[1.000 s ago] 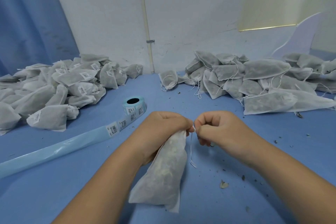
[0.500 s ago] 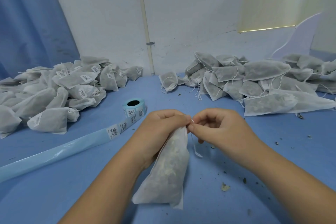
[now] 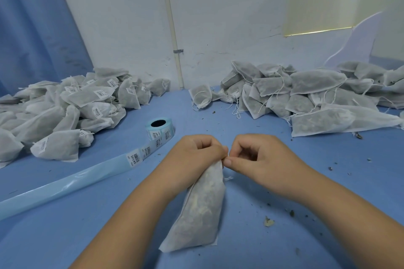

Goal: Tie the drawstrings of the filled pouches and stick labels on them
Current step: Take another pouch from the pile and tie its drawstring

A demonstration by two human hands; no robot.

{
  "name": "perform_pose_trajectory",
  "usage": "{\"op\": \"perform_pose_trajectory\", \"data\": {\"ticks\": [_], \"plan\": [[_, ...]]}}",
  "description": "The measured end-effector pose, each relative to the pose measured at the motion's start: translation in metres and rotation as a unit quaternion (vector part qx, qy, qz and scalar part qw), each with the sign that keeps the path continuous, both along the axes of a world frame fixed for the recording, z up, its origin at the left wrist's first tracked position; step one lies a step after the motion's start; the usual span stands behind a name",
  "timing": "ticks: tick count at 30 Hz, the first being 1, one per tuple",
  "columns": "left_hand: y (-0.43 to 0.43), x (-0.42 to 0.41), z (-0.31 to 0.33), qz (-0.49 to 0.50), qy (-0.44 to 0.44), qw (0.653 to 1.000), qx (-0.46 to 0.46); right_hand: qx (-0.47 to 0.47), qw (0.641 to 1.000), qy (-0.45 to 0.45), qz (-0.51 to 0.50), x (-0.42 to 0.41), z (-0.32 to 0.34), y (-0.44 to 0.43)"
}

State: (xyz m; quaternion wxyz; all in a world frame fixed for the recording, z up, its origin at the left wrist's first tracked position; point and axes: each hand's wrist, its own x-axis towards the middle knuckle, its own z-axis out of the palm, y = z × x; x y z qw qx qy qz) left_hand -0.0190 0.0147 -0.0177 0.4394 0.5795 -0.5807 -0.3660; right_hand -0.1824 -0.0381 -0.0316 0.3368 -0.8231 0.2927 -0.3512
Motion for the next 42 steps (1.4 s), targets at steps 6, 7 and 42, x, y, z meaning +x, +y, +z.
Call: {"op": "perform_pose_trajectory", "data": {"ticks": [6, 7, 42], "plan": [[0.000, -0.002, 0.000, 0.005, -0.011, 1.000, -0.024, 0.033, 0.999, -0.009, 0.024, -0.002, 0.002, -0.001], [0.000, -0.001, 0.000, 0.006, -0.010, 1.000, -0.028, 0.047, 0.998, -0.019, 0.023, -0.001, 0.002, -0.001], [0.002, 0.000, 0.005, -0.030, 0.245, 0.969, 0.014, 0.389, 0.877, -0.271, 0.079, 0.012, 0.008, 0.006]]}}
